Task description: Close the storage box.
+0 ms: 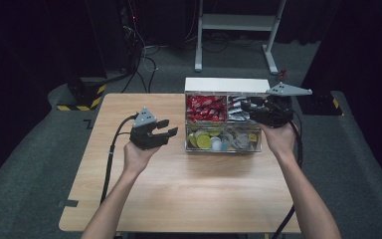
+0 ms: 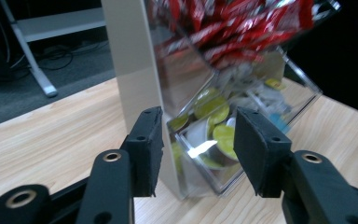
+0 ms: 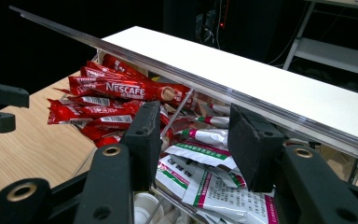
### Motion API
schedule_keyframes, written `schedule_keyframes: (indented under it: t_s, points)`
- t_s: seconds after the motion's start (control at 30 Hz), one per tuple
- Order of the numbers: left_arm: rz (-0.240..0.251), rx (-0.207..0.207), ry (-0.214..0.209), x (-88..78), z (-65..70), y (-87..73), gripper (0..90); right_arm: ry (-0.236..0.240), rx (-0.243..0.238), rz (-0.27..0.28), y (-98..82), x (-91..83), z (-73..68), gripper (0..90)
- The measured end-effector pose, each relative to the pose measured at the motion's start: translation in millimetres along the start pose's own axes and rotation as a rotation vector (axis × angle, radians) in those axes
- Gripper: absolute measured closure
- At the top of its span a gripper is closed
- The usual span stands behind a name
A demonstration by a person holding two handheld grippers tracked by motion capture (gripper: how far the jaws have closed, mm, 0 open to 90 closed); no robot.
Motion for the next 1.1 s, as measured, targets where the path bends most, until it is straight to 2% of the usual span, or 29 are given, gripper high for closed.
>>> schedule_keyframes:
  t_s: [0.17,0.27,0.43,0.7,0.77,0.83,0.93,1.1]
  points:
    - [0.002,-0.004,-0.014,2.8,4.5,14.8,47.4,-0.004,-0.001,-0.001,1.1,1.2,0.7,54.2]
    - [0.018,-0.007,-0.020,3.8,5.7,22.5,47.9,-0.006,0.001,-0.003,0.3,3.4,1.6,54.2]
    - [0.012,-0.006,-0.033,8.8,8.1,32.3,48.3,-0.007,0.007,-0.003,0.7,6.2,3.0,54.2]
    - [0.018,-0.006,-0.029,14.1,8.8,42.3,53.5,-0.003,0.013,-0.003,2.3,5.5,3.7,54.2]
    - [0.012,0.004,-0.024,16.5,9.5,44.6,55.0,-0.003,0.014,0.002,3.5,4.2,3.7,54.2]
    - [0.010,0.005,-0.030,19.3,11.1,47.7,55.6,-0.003,0.013,0.011,5.5,2.2,3.9,54.2]
    - [0.018,-0.019,-0.053,25.2,12.7,53.0,58.1,-0.002,0.014,0.014,7.1,0.1,5.4,54.5]
    - [0.006,-0.010,-0.057,32.4,15.4,57.6,60.7,-0.005,0.009,0.012,7.3,-0.4,6.3,55.0]
Point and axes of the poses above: each handheld gripper's, and its own axes: x roughly forward along the jaws, y roughly out of its top, z roughly to its right, the point moved 9 cm from there along x, roughly forward along the jaws, and after that the axes turned 1 degree about -y, right-handed, at the moved point
